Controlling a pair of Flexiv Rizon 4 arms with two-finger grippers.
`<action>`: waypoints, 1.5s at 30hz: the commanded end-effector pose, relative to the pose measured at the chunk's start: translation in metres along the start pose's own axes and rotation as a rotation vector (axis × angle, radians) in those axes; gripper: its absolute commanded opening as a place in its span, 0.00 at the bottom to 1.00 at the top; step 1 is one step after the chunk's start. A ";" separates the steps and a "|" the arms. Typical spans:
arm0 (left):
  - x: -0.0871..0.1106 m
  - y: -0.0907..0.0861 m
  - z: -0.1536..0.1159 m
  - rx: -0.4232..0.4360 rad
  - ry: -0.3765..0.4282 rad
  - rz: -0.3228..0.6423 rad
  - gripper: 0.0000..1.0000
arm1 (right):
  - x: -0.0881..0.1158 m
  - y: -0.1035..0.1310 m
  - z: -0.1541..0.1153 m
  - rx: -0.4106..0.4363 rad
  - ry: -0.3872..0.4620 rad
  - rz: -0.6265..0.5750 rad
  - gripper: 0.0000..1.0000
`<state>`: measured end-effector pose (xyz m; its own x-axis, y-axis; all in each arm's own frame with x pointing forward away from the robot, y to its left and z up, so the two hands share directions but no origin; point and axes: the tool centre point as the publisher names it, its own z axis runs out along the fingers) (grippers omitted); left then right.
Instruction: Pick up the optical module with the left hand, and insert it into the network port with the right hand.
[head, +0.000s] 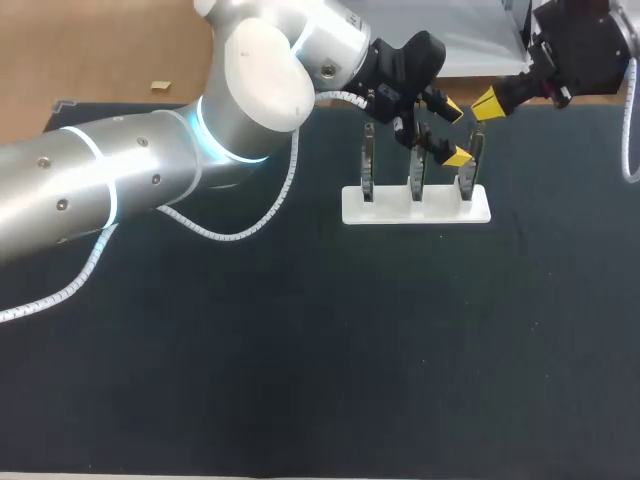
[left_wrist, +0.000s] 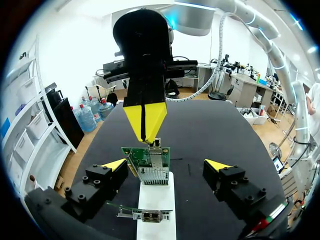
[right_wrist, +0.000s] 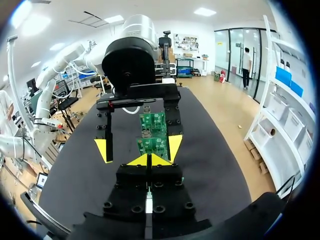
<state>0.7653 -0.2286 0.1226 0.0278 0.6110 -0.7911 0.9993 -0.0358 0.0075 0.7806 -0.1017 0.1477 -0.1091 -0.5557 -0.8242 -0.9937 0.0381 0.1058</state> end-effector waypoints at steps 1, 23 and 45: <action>-0.001 0.002 0.001 0.003 0.006 -0.002 1.00 | 0.002 0.000 0.000 -0.002 0.001 0.004 0.00; -0.001 0.002 0.001 0.003 0.006 -0.002 1.00 | 0.011 0.000 0.007 -0.012 0.004 0.030 0.00; -0.001 0.002 0.001 0.003 0.006 -0.002 1.00 | 0.003 -0.002 0.002 0.016 -0.020 0.010 0.00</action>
<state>0.7653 -0.2286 0.1226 0.0279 0.6110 -0.7911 0.9993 -0.0358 0.0075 0.7836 -0.1009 0.1432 -0.1228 -0.5463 -0.8285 -0.9923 0.0529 0.1122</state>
